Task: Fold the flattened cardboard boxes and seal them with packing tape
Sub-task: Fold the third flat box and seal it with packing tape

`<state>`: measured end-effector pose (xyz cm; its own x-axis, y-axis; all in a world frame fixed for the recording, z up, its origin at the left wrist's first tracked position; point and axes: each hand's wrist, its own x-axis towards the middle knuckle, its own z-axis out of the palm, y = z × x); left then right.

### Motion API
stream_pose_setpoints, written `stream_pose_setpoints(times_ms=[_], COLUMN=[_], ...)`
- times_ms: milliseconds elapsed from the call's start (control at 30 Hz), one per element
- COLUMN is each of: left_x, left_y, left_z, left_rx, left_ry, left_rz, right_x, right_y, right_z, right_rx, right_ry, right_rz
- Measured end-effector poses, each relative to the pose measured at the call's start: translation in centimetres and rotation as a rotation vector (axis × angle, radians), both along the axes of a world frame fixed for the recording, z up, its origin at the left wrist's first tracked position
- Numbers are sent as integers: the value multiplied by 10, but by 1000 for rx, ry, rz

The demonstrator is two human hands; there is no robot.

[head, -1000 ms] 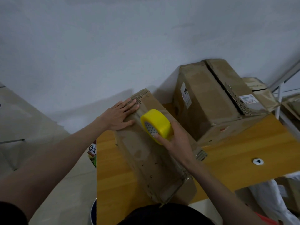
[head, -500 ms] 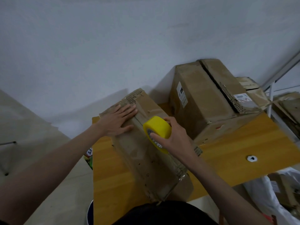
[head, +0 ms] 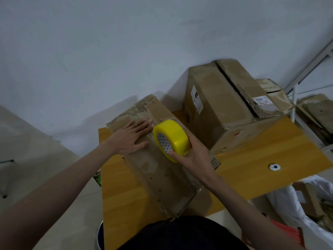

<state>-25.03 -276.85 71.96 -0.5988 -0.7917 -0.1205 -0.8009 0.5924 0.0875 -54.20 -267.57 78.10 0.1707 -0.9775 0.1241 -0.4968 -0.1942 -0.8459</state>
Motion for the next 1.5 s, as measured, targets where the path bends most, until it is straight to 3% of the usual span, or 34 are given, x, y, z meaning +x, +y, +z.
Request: stream_pose_setpoints(times_ms=[133, 333, 600, 800, 1033, 1233, 1500], left_x=[3, -4, -37, -39, -38, -35, -38], left_y=[2, 7, 39, 46, 40, 39, 39], left_z=[-2, 0, -2, -8, -10, -11, -9], left_rx=[10, -33, 13, 11, 18, 31, 5], left_ry=[24, -16, 31, 50, 38, 40, 26], left_rz=[20, 7, -151, -118, -123, -114, -136], right_x=[-9, -20, -21, -29, -26, -39, -51], right_y=[9, 17, 18, 34, 42, 47, 60], right_z=[19, 11, 9, -9, -21, 12, 29], right_rx=[-12, 76, 156, 286, 238, 186, 297], right_ry=[-41, 137, 93, 56, 40, -15, 142], right_rz=[-17, -12, -5, 78, 41, -18, -6])
